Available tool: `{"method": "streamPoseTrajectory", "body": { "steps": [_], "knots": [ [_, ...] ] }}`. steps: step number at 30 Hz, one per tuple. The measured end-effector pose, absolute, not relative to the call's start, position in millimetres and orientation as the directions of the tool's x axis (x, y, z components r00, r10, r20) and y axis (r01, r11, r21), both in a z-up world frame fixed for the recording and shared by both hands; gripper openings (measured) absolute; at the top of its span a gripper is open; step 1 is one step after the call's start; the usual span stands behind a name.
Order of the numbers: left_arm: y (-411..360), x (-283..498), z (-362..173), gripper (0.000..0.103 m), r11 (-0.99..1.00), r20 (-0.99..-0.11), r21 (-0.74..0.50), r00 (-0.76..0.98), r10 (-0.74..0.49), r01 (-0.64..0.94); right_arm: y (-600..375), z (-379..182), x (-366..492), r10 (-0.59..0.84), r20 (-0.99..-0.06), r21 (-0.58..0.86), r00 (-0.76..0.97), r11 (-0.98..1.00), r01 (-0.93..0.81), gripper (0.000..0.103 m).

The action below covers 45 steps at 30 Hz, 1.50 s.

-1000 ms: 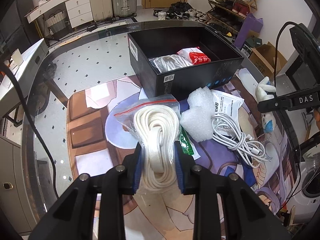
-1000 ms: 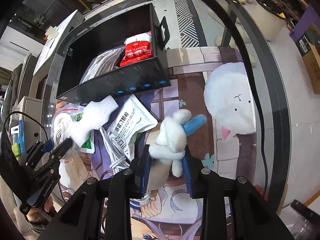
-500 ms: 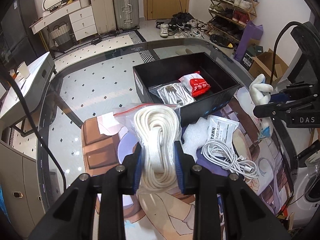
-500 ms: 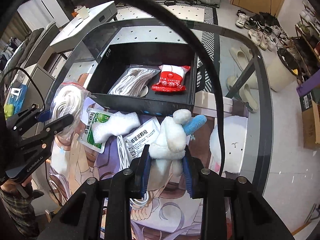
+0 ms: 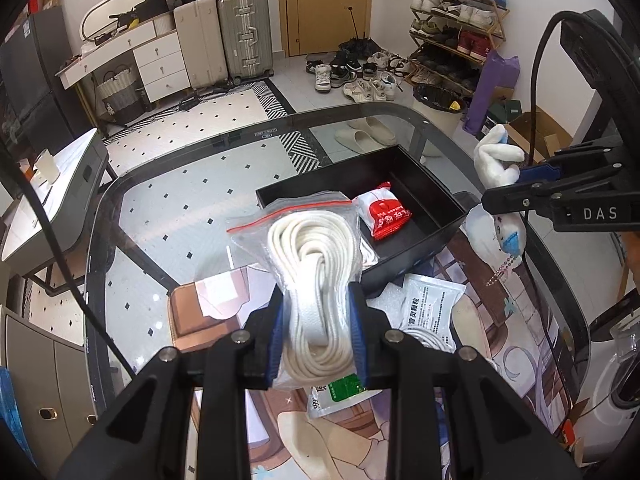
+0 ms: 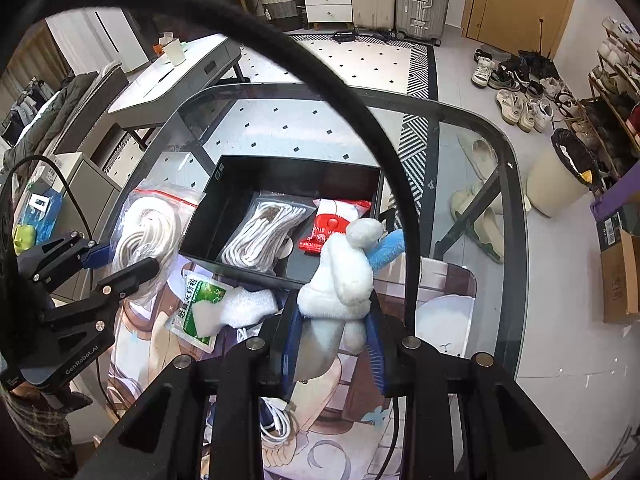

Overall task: Organize soft objects
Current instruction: 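Lift the plush toy with the right tool while the left tool carries the rope bag over the box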

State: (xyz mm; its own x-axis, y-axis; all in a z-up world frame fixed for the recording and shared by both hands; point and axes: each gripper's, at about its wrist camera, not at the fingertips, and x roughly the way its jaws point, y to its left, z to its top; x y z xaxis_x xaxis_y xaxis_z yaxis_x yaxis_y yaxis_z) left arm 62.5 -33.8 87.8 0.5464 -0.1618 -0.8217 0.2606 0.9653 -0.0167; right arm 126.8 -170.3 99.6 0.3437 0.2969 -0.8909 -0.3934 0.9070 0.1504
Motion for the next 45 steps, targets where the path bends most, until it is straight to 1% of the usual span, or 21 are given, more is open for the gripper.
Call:
{"method": "streamPoseTrajectory", "body": {
  "steps": [3,6,18,45],
  "knots": [
    [-37,69,90,0.027,0.965,-0.821,-0.029,0.545,-0.172,0.262,-174,103,137,0.319,-0.886,0.186,0.337,0.909,-0.373,0.030],
    [-40,74,92,0.027,0.965,-0.818,-0.021,0.550,-0.167,0.261,-174,106,146,0.314,-0.883,0.175,0.349,0.910,-0.374,0.030],
    [-44,96,97,0.027,0.963,-0.815,-0.017,0.554,-0.169,0.269,-175,104,179,0.338,-0.877,0.221,0.342,0.915,-0.336,0.030],
    [-48,117,85,0.027,0.963,-0.826,-0.048,0.531,-0.189,0.266,-150,94,205,0.331,-0.886,0.206,0.323,0.908,-0.364,0.030]
  ]
}}
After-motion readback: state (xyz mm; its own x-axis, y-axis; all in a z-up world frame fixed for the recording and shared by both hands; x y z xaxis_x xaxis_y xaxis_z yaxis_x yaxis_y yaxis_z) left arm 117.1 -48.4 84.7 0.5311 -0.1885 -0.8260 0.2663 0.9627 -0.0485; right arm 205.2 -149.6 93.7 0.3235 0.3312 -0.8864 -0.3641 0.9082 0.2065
